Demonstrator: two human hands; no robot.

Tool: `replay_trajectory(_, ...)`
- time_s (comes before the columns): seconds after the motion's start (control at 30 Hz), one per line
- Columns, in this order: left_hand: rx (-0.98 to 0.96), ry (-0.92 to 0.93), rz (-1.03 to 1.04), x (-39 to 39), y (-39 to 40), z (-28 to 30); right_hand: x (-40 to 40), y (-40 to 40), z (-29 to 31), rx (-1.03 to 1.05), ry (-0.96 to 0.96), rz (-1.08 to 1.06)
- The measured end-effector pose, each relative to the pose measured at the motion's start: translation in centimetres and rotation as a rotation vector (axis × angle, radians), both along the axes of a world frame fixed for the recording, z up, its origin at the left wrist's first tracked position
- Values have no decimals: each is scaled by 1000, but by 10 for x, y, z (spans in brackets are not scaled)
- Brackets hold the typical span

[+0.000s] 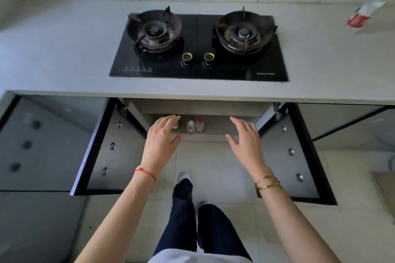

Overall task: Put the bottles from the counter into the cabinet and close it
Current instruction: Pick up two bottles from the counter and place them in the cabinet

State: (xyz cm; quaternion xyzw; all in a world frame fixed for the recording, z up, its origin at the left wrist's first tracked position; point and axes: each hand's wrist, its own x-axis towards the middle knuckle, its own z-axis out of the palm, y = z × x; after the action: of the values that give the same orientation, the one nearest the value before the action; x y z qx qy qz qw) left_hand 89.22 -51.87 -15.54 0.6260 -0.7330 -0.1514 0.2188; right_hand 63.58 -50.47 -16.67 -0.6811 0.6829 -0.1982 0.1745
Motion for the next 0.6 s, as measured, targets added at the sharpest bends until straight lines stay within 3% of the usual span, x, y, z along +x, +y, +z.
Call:
replay_trajectory(0.23,-33,-10,-87,-3,48,71,-12,62,71,-90,-10,-25)
replay_trajectory(0.6,-25,43,-253,-12,77,112,-16,135,107,-178,-3,-258)
